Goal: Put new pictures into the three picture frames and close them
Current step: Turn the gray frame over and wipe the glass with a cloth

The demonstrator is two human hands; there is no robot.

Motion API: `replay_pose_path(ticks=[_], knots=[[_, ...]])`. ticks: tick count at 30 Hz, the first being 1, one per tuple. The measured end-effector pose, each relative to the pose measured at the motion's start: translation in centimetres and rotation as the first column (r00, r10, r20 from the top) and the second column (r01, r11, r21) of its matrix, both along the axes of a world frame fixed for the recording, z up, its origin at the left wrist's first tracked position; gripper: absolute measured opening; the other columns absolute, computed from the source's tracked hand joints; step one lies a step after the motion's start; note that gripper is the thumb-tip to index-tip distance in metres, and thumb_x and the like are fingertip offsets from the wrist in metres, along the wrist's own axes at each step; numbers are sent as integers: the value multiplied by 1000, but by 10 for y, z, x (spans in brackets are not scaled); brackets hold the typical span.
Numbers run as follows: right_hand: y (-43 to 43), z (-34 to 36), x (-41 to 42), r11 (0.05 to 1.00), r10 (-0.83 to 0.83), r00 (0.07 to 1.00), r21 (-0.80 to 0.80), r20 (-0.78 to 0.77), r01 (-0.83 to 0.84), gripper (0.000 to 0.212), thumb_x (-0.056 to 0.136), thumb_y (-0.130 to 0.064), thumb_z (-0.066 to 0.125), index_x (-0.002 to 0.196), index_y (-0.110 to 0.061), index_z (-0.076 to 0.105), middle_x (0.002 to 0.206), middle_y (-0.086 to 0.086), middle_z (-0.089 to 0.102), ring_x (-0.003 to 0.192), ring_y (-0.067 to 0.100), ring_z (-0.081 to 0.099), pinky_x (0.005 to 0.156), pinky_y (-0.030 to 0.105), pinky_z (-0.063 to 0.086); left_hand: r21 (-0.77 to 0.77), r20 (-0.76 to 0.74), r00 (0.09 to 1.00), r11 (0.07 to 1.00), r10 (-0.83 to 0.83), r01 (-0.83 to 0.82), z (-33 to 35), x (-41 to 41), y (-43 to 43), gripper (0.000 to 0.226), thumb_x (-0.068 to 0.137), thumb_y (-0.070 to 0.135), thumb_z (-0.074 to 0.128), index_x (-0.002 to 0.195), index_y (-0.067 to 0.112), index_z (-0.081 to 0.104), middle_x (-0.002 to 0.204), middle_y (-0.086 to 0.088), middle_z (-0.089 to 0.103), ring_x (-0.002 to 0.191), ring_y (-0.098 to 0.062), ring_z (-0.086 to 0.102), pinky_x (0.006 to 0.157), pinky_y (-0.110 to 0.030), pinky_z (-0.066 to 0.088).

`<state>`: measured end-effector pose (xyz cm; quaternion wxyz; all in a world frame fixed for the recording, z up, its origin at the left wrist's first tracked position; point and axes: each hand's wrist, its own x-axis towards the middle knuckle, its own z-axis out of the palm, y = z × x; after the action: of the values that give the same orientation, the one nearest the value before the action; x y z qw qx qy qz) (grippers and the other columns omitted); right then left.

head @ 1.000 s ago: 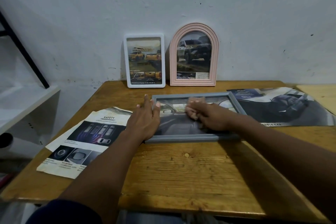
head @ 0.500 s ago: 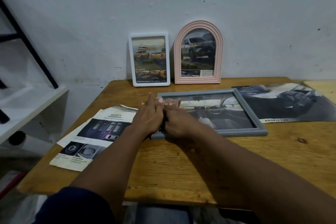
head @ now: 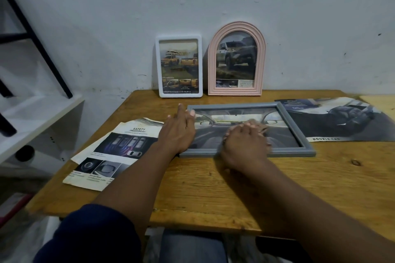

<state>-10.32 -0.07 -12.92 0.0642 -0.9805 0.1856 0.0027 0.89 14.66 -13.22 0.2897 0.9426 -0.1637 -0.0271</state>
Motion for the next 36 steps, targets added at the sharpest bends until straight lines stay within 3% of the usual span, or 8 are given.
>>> replay_pose_path(ticks=[4, 7, 13, 25, 27, 30, 34, 36], knots=[[53, 1, 17, 981, 171, 974, 66, 149, -182, 57, 95, -41, 51, 140, -6, 44, 147, 19, 42, 136, 36, 39, 112, 50, 33, -28, -26, 999, 999, 45, -46, -2, 4, 0, 70, 105, 59, 11, 164, 22, 1, 168, -12, 19, 156, -30, 9, 122, -48, 14], [47, 6, 14, 888, 317, 910, 254, 265, -383, 22, 97, -26, 48, 113, -18, 61, 106, 4, 60, 103, 25, 60, 88, 42, 50, -49, -33, 998, 997, 61, -62, -4, 7, 1, 68, 106, 57, 12, 164, 23, 3, 168, -13, 19, 156, -30, 9, 122, -47, 14], [-39, 26, -17, 773, 449, 873, 407, 191, -487, 34, 101, -21, 46, 130, -28, 62, 107, -6, 58, 89, 0, 54, 79, 25, 46, -24, 31, 998, 998, 52, -51, 1, 0, -1, 64, 108, 51, 14, 163, 17, 11, 161, -21, 32, 150, -37, 25, 116, -48, 24], [-145, 14, -83, 939, 256, 909, 141, 328, -315, 22, 97, -14, 52, 111, -19, 68, 99, 3, 68, 79, 8, 59, 69, 33, 53, 105, 33, 999, 994, 25, -29, 4, 1, -2, 70, 106, 58, 13, 163, 19, 10, 167, -15, 21, 155, -38, 11, 123, -50, 14], [-145, 24, -77, 908, 51, 887, 348, 459, -232, 23, 100, -10, 45, 99, -17, 68, 90, 5, 69, 73, 10, 63, 64, 30, 53, 97, -18, 1000, 995, 3, -1, 9, 0, -4, 71, 104, 62, 13, 163, 24, 8, 169, -10, 15, 156, -37, 6, 124, -50, 10], [-160, 59, -46, 598, -381, 822, 791, 423, -129, 34, 99, -5, 36, 83, -5, 67, 78, 16, 72, 61, 22, 68, 56, 33, 53, 121, 30, 996, 989, -86, 82, 14, 6, -7, 77, 99, 68, 12, 164, 27, 6, 170, -7, 13, 157, -31, 4, 124, -48, 3], [-182, 86, 5, 819, -350, 792, 574, 500, -1, 30, 98, -9, 40, 83, -1, 65, 75, 12, 65, 55, 20, 61, 42, 15, 47, 176, 70, 975, 965, -211, 196, 5, 14, -13, 91, 85, 80, 7, 163, 32, 8, 171, 0, 8, 157, -21, 0, 126, -48, 1], [-182, 79, 24, 900, -224, 844, 436, 487, -13, 28, 98, -13, 44, 81, -2, 64, 71, 6, 63, 60, 19, 59, 52, 14, 50, 186, 43, 972, 958, -230, 218, -4, 11, -15, 92, 84, 80, 8, 163, 32, 9, 171, 1, 7, 157, -20, -2, 125, -46, 0]])
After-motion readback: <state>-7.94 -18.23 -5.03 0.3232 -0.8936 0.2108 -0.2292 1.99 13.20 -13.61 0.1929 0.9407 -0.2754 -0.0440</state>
